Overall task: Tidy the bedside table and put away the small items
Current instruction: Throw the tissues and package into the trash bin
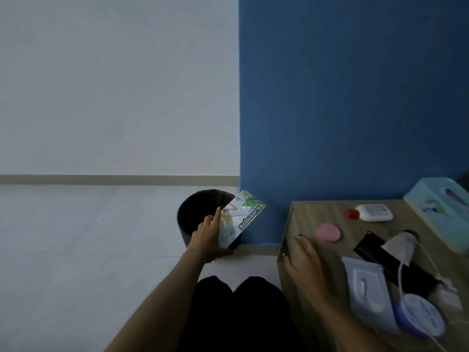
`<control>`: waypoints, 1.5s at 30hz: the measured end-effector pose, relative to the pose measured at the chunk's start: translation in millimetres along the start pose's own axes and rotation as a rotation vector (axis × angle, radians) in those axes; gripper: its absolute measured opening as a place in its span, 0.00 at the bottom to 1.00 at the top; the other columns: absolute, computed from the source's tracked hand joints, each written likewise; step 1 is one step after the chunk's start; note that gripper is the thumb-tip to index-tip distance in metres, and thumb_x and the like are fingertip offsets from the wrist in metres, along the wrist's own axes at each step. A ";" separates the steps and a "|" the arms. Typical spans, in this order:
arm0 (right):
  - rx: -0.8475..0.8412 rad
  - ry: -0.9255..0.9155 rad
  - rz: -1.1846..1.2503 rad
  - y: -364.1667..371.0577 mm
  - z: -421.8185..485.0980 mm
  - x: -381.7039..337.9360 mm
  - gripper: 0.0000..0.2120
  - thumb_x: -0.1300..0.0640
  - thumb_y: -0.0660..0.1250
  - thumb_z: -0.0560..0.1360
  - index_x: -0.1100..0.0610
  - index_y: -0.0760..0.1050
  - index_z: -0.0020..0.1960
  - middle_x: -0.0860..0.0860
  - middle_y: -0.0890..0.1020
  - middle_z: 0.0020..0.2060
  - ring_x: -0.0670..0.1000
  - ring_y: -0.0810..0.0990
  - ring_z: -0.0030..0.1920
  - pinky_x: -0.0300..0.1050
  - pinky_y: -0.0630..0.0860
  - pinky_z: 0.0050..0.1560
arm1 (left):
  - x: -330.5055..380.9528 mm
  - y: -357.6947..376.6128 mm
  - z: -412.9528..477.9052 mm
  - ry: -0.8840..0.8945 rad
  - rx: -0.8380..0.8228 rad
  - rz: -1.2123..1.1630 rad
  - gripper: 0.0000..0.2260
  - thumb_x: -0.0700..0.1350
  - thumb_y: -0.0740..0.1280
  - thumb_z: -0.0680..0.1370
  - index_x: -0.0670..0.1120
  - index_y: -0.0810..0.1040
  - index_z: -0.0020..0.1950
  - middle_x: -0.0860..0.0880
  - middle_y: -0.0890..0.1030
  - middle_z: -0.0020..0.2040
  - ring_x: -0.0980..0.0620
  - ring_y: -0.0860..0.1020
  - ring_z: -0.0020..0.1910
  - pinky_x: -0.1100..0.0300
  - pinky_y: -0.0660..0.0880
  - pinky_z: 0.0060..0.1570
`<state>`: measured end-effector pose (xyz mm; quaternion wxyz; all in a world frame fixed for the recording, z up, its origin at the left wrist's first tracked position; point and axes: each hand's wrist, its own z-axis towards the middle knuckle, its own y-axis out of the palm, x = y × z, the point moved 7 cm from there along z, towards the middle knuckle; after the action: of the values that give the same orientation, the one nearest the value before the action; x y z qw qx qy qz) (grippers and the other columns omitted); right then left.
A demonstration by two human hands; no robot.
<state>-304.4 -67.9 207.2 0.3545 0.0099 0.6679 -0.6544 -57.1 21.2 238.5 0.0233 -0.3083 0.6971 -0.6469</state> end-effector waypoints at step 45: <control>-0.222 -0.213 0.036 307.6 175.5 -77.9 0.15 0.59 0.58 0.80 0.68 0.78 0.55 0.60 0.77 0.61 0.58 0.63 0.73 0.52 0.68 0.68 | -210.9 176.9 218.4 -0.351 -0.242 0.111 0.37 0.67 0.57 0.75 0.46 0.55 0.76 0.41 0.71 0.70 0.37 0.67 0.69 0.37 0.57 0.69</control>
<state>-18.4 -143.2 -2.6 0.4338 -0.0870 0.6945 -0.5673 137.0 -80.4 -36.3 0.1428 -0.3781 0.7707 -0.4926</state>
